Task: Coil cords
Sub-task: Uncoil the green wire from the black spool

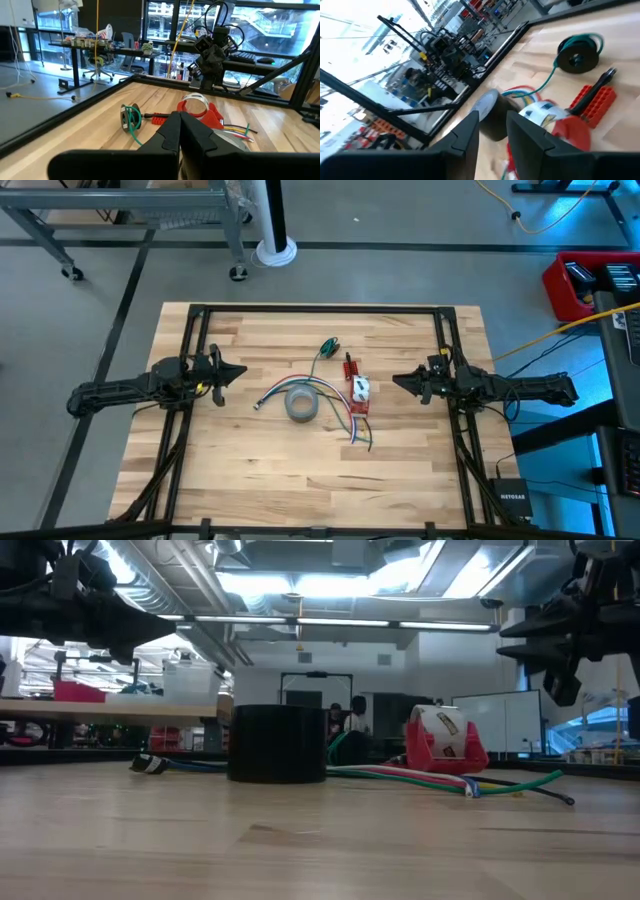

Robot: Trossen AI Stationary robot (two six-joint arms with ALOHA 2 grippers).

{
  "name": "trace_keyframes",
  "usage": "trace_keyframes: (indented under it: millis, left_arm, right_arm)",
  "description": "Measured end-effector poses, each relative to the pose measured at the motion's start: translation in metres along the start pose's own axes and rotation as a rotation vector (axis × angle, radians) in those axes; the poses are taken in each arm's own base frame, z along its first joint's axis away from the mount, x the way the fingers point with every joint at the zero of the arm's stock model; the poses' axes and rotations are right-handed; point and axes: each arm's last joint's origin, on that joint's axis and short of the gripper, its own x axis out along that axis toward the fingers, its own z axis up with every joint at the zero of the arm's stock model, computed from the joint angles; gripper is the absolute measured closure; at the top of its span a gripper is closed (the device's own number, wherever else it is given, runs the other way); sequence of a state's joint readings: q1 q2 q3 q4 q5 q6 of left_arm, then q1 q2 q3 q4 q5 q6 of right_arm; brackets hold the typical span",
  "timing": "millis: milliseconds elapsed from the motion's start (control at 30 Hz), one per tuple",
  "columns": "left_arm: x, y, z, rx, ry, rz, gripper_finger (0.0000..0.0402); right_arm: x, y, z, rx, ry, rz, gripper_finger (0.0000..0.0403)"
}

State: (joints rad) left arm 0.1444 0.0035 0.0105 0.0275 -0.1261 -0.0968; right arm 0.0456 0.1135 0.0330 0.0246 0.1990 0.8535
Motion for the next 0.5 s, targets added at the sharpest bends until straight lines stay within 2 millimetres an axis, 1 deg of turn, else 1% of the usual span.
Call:
trace_keyframes:
  millis: [100,200,267,500]
  left_arm:
    - [0.000,0.000,0.001,-0.030,-0.006,0.000,0.0402]
    - [0.000,0.000,0.001,-0.002,-0.013,0.007,0.0402]
    - [0.000,0.000,0.001,-0.009,-0.014,0.018,0.0402]
    - [0.000,0.003,0.002,-0.199,-0.036,0.089,0.0402]
  right_arm:
    - [0.000,0.000,0.002,0.023,-0.044,-0.014,0.0299]
    - [0.000,0.002,0.007,0.144,-0.152,-0.042,0.0299]
    - [-0.001,0.002,0.009,0.182,-0.202,-0.060,0.0299]
    - [0.007,0.004,0.012,0.159,-0.243,-0.075,0.0299]
